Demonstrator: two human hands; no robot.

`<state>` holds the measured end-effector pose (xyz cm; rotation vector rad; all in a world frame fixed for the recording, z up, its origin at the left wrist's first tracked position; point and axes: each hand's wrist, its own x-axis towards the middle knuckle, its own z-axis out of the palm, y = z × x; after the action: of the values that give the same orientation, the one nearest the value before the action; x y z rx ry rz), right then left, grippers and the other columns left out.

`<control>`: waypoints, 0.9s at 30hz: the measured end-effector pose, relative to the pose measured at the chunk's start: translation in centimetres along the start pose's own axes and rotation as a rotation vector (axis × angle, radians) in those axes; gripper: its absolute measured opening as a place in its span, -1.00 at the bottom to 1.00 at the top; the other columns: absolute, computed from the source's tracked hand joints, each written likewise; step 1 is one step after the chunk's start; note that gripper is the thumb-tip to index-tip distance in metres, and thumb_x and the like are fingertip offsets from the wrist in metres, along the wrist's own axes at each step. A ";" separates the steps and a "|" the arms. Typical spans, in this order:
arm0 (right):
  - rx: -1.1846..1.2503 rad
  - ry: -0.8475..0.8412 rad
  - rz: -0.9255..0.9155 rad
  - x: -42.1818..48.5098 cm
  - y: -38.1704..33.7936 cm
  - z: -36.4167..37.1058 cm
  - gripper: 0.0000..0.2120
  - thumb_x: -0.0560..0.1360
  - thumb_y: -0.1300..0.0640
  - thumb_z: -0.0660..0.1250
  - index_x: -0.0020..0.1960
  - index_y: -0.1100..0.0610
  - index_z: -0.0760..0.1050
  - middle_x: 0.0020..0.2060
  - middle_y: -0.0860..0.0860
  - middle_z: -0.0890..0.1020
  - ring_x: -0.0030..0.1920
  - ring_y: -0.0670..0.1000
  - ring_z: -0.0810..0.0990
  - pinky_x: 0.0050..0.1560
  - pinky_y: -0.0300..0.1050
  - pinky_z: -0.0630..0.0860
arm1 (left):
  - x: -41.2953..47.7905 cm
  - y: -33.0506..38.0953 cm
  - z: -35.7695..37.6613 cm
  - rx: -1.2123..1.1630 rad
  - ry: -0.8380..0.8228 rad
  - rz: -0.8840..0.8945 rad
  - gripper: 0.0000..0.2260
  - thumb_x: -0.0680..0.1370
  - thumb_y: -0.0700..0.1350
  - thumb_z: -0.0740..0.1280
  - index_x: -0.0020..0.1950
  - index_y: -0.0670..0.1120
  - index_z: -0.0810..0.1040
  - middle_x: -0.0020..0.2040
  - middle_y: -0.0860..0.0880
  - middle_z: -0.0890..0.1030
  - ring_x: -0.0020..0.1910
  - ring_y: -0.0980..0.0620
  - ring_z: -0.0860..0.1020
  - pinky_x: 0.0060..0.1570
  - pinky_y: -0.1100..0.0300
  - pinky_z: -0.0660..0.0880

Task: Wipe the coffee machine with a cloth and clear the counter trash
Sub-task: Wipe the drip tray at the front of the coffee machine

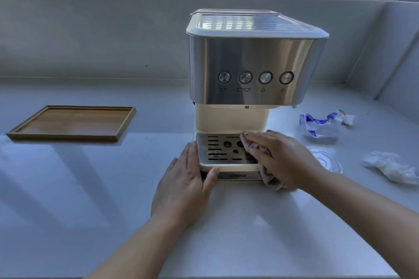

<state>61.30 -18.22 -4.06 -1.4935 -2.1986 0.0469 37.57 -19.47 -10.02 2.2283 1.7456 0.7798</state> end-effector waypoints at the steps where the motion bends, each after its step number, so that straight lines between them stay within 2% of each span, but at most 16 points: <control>1: -0.002 0.019 0.037 0.1 0.1 0.0 -0.79 0.60 0.06 0.24 0.19 0.01 0.55 0.12 -0.13 0.64 0.14 -0.04 0.52 0.05 -0.16 0.46 | 0.0 0.0 0.0 0.000 -0.001 -0.004 -0.32 0.54 0.37 -0.10 0.57 0.09 -0.11 0.60 0.10 0.08 0.53 0.16 0.06 0.51 0.09 0.13; 4: 0.004 0.023 -0.016 -1.0 -1.3 0.7 -0.79 0.60 0.10 0.23 0.19 0.03 0.56 0.21 -0.13 0.61 0.27 -0.05 0.49 0.23 -0.13 0.44 | -0.1 0.1 0.0 0.005 -0.008 -0.013 -0.29 0.52 0.38 -0.12 0.58 0.07 -0.13 0.60 0.10 0.07 0.54 0.17 0.04 0.52 0.10 0.11; 6: 0.000 -0.040 -0.095 -2.1 -1.9 0.7 -0.73 0.59 0.09 0.24 0.27 -0.02 0.52 0.30 -0.18 0.55 0.33 -0.11 0.44 0.30 -0.11 0.39 | 0.0 0.2 0.0 0.006 -0.006 -0.015 -0.29 0.52 0.38 -0.12 0.58 0.06 -0.11 0.60 0.10 0.08 0.54 0.17 0.05 0.51 0.09 0.14; 8: 0.030 -0.057 -0.042 -1.9 -1.0 0.1 -0.68 0.60 0.08 0.24 0.34 -0.05 0.48 0.32 -0.19 0.53 0.34 -0.13 0.43 0.29 -0.17 0.39 | 0.0 0.2 -0.1 0.000 -0.007 -0.013 -0.29 0.51 0.39 -0.13 0.58 0.06 -0.09 0.59 0.10 0.10 0.54 0.16 0.07 0.50 0.07 0.16; 12: 0.045 0.073 0.133 -0.5 -1.4 0.9 -0.77 0.59 0.13 0.22 0.19 0.04 0.56 0.11 -0.11 0.64 0.18 -0.01 0.50 0.10 -0.16 0.43 | -0.1 0.2 0.0 0.002 -0.014 -0.012 -0.27 0.49 0.41 -0.17 0.58 0.08 -0.10 0.60 0.09 0.10 0.54 0.16 0.07 0.51 0.06 0.16; 14: 0.022 0.112 0.082 -1.3 -2.7 1.6 -0.79 0.58 0.10 0.24 0.16 0.04 0.56 0.13 -0.11 0.64 0.20 -0.03 0.50 0.17 -0.18 0.41 | -0.1 0.1 0.0 0.000 -0.012 -0.021 -0.26 0.49 0.41 -0.17 0.59 0.06 -0.11 0.60 0.09 0.09 0.54 0.15 0.06 0.51 0.08 0.14; 16: -0.015 0.064 -0.038 -2.4 -2.5 1.6 -0.72 0.56 0.04 0.25 0.25 0.01 0.55 0.23 -0.14 0.60 0.26 -0.08 0.48 0.28 -0.28 0.28 | 0.0 0.2 0.0 0.005 -0.007 -0.023 -0.26 0.50 0.41 -0.16 0.59 0.06 -0.11 0.60 0.08 0.08 0.55 0.16 0.06 0.52 0.10 0.12; 17: -0.017 0.031 -0.045 -2.3 -1.8 1.1 -0.67 0.56 0.03 0.25 0.31 -0.02 0.51 0.26 -0.15 0.58 0.28 -0.09 0.47 0.29 -0.28 0.30 | 0.0 0.2 0.1 0.007 -0.005 -0.021 -0.26 0.50 0.41 -0.16 0.59 0.05 -0.11 0.60 0.08 0.08 0.54 0.16 0.05 0.52 0.11 0.11; 18: -0.007 -0.006 0.005 -1.7 -1.3 0.5 -0.67 0.57 0.03 0.25 0.33 -0.04 0.50 0.24 -0.13 0.59 0.25 -0.07 0.50 0.24 -0.23 0.39 | 0.0 0.2 0.1 0.009 -0.007 -0.021 -0.26 0.50 0.41 -0.16 0.59 0.05 -0.12 0.60 0.08 0.07 0.54 0.17 0.04 0.52 0.12 0.10; 20: 0.034 -0.021 0.160 0.1 -0.5 -0.2 -0.78 0.58 0.08 0.24 0.20 -0.01 0.53 -0.03 -0.01 0.69 -0.04 0.00 0.62 -0.05 -0.15 0.54 | -0.1 0.3 0.1 0.009 -0.012 -0.017 -0.27 0.51 0.40 -0.15 0.59 0.06 -0.12 0.60 0.09 0.07 0.54 0.17 0.03 0.53 0.12 0.09; 21: 0.052 -0.023 0.204 0.9 -0.6 -0.1 -0.83 0.58 0.11 0.22 0.11 0.04 0.54 -0.20 0.05 0.70 -0.23 0.01 0.61 -0.18 -0.12 0.53 | -0.1 0.2 0.0 0.008 -0.012 -0.017 -0.27 0.51 0.40 -0.15 0.59 0.06 -0.12 0.60 0.08 0.07 0.54 0.16 0.04 0.52 0.11 0.10; 23: 0.051 -0.038 0.175 1.7 -2.2 0.6 -0.85 0.58 0.11 0.17 -0.03 0.03 0.52 -0.38 0.01 0.65 -0.36 -0.02 0.56 -0.25 -0.07 0.52 | -0.1 0.2 0.0 0.014 -0.010 -0.015 -0.27 0.51 0.40 -0.16 0.58 0.05 -0.12 0.60 0.07 0.08 0.54 0.15 0.06 0.52 0.11 0.10; 24: 0.042 -0.044 0.119 1.4 -3.3 1.0 -0.85 0.58 0.09 0.15 -0.03 -0.01 0.51 -0.30 -0.05 0.66 -0.27 -0.08 0.58 -0.17 -0.10 0.53 | 0.0 0.2 0.0 0.017 -0.008 -0.012 -0.26 0.50 0.40 -0.17 0.58 0.04 -0.12 0.60 0.06 0.08 0.54 0.14 0.06 0.52 0.12 0.09; 25: 0.042 -0.058 0.042 0.6 -4.0 1.3 -0.83 0.58 0.07 0.16 0.05 -0.05 0.52 -0.11 -0.12 0.68 -0.05 -0.10 0.61 0.02 -0.11 0.52 | 0.0 0.3 0.0 0.021 -0.006 -0.007 -0.26 0.50 0.40 -0.18 0.59 0.04 -0.12 0.60 0.05 0.08 0.54 0.14 0.06 0.52 0.13 0.09; 26: 0.045 -0.072 -0.027 -0.3 -4.3 1.4 -0.75 0.59 0.06 0.18 0.20 -0.05 0.52 0.14 -0.15 0.64 0.19 -0.12 0.55 0.23 -0.10 0.45 | 0.0 0.2 0.0 0.022 -0.005 -0.005 -0.25 0.49 0.40 -0.18 0.59 0.03 -0.12 0.60 0.05 0.08 0.54 0.14 0.06 0.52 0.14 0.09; 27: 0.046 -0.080 -0.070 -0.8 -4.0 1.1 -0.68 0.59 0.06 0.20 0.32 -0.03 0.49 0.29 -0.16 0.56 0.32 -0.14 0.47 0.35 -0.09 0.38 | -0.1 0.2 0.0 0.020 -0.005 -0.006 -0.25 0.49 0.40 -0.18 0.59 0.03 -0.12 0.60 0.05 0.09 0.54 0.14 0.06 0.52 0.14 0.09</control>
<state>57.63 -20.27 -4.20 -1.4116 -2.2949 0.1353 37.72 -19.58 -9.98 2.2343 1.7645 0.7584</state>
